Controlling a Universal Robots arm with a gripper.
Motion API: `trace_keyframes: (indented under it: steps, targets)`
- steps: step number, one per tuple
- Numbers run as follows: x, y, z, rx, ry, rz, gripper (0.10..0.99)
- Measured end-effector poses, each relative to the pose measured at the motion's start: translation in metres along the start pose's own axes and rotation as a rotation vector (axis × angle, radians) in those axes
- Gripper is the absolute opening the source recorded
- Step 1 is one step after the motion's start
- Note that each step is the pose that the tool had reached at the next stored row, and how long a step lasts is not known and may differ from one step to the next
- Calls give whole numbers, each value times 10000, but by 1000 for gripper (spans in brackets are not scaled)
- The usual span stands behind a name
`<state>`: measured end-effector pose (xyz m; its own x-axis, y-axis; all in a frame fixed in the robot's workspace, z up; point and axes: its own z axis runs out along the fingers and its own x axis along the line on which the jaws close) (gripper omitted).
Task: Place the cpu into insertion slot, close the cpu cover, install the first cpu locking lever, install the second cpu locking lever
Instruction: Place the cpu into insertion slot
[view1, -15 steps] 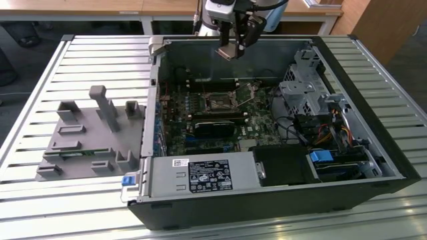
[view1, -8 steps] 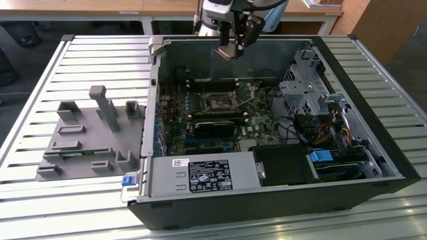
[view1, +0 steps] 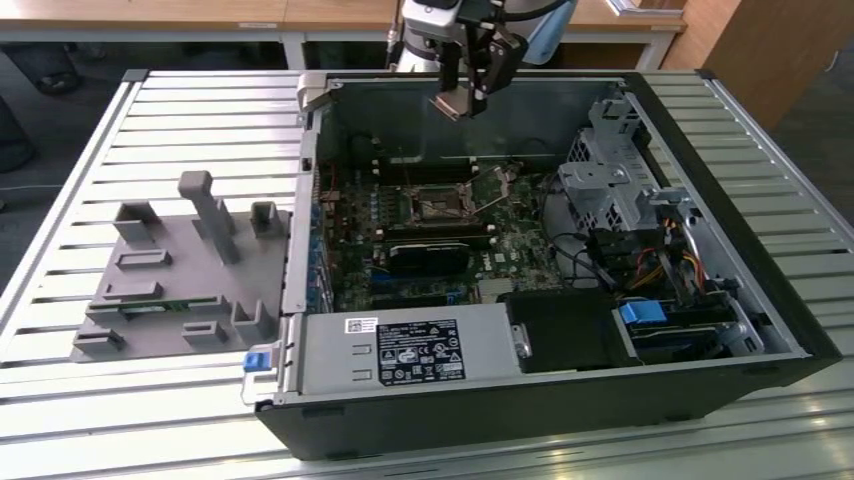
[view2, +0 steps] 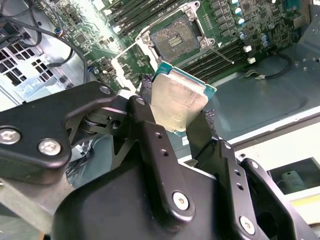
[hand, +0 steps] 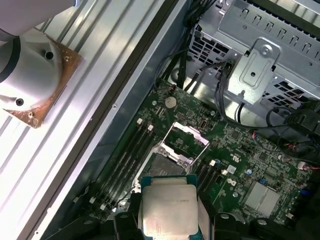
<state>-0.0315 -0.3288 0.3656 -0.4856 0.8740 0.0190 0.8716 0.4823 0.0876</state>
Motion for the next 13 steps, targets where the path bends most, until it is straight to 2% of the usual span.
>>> trace_keyframes:
  steps: [8, 13]
  targets:
    - [25, 3, 12, -9, -44, 493, 529]
    - [25, 1, 28, -26, -121, 1382, 529]
